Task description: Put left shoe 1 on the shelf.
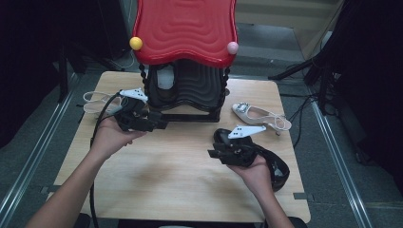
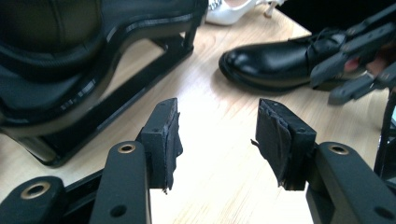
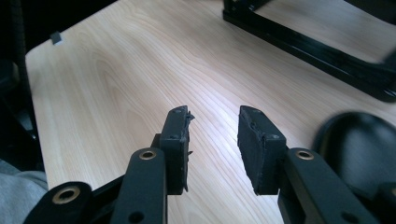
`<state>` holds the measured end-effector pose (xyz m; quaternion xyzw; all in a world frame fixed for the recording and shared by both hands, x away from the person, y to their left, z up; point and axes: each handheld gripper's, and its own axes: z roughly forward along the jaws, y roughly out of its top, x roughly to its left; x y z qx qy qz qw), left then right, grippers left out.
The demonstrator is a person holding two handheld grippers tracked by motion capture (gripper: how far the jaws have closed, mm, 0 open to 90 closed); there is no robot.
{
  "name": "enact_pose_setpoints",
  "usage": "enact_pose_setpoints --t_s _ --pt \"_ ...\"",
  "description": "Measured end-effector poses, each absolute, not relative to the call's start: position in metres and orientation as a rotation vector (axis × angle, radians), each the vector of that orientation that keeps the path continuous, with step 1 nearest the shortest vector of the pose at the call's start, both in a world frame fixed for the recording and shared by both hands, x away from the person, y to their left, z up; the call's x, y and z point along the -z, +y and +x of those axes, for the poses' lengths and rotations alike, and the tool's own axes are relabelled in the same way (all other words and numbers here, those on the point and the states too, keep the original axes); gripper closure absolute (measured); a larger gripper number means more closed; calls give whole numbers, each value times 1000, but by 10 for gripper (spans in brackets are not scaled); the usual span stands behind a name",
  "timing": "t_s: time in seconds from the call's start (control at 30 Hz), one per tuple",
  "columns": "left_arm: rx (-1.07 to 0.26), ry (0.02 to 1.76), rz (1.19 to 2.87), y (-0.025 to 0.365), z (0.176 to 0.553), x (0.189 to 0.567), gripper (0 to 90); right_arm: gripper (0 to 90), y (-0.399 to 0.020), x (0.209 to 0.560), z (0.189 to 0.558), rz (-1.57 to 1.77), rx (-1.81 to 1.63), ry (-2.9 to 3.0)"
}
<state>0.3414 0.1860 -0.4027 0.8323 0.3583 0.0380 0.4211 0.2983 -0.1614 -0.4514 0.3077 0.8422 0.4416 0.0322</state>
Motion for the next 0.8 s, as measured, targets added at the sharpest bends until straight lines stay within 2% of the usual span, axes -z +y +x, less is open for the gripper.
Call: enact_pose_setpoints --t_s 0.8 --pt "-47 914 2109 182 317 469 507 609 -232 464 281 1099 -1207 2534"
